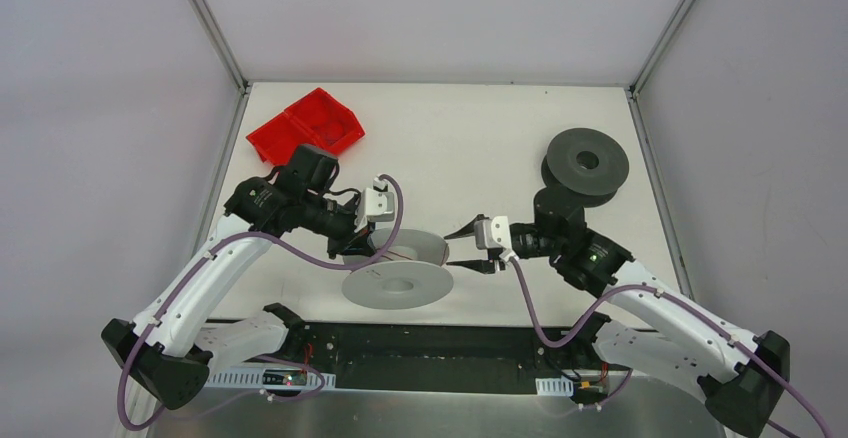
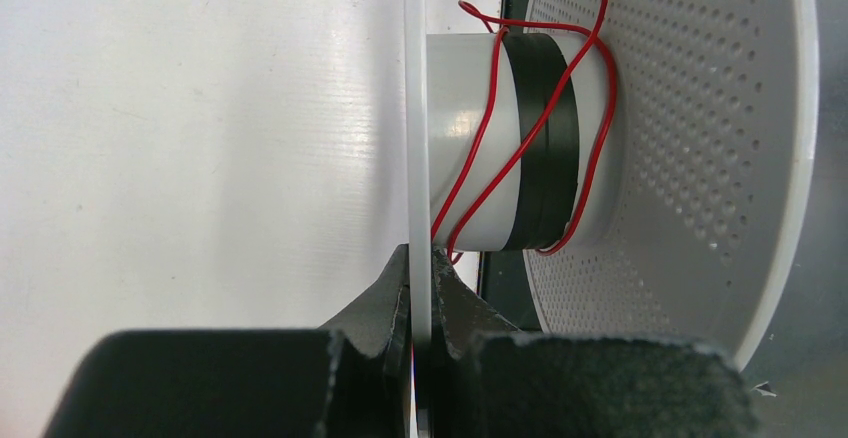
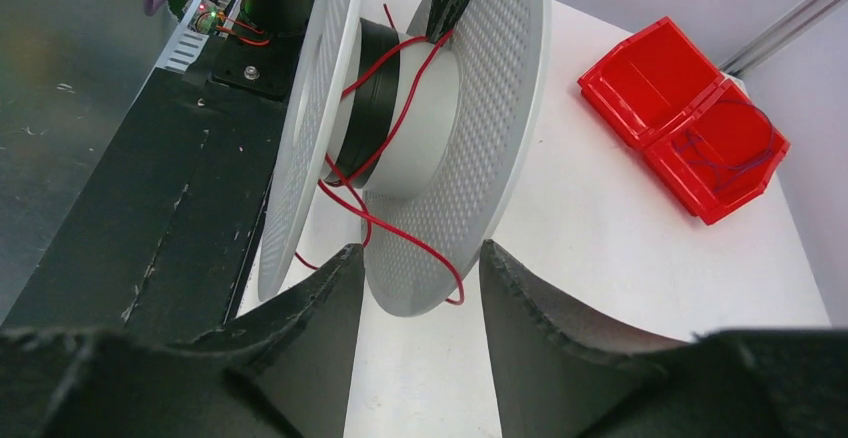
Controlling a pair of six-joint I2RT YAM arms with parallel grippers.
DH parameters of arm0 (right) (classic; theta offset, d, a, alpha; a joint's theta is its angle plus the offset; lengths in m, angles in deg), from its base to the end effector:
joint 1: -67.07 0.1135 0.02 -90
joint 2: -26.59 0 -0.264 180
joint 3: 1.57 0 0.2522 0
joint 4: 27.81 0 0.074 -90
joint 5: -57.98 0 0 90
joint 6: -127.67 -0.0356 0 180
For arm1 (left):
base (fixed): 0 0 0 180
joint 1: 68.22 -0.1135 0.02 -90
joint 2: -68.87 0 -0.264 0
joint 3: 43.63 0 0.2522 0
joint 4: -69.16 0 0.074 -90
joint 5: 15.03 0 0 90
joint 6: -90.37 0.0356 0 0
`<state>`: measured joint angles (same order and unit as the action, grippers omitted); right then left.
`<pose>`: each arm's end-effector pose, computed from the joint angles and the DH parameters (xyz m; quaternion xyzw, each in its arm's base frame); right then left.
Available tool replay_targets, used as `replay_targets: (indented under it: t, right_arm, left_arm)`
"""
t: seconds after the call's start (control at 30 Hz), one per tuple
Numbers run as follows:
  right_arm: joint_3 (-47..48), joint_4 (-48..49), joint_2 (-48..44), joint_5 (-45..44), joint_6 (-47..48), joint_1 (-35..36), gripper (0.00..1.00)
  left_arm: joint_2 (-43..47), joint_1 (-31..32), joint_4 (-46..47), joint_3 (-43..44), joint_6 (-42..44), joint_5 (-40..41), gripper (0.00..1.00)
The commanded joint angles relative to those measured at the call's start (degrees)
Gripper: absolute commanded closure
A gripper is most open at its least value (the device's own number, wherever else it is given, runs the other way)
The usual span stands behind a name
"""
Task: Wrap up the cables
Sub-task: Wrap the cable around the cable reel.
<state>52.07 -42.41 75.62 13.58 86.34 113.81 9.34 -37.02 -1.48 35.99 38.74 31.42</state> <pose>0.1156 0.1599 0.3159 -0.6900 0.2909 0.2868 0.5975 0.1467 -0.1175 0.3506 0.6015 0.6465 -0.3289 0.3346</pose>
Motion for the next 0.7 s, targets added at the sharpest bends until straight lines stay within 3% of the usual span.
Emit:
replay_targets:
  t: [0.0,0.5,0.67]
  right_arm:
    - [3.63,-1.75,0.84,-0.92,4.07,1.43,0.5]
    - [3.3,-4.1,1.48,-2.97,6.7,3.39,0.55]
    - [2.65,-2.53,-0.29,-6.58,6.38,3.61,0.51]
  left_arm:
    - [0.43,0.44,-0.08,1.82,0.37,-5.16,1.0]
    - [-0.53,0.44,-0.07,2.66,-0.77,-3.87,1.0]
    - [-1.06,0.44,-0.09,2.56,-1.02,-3.53,1.0]
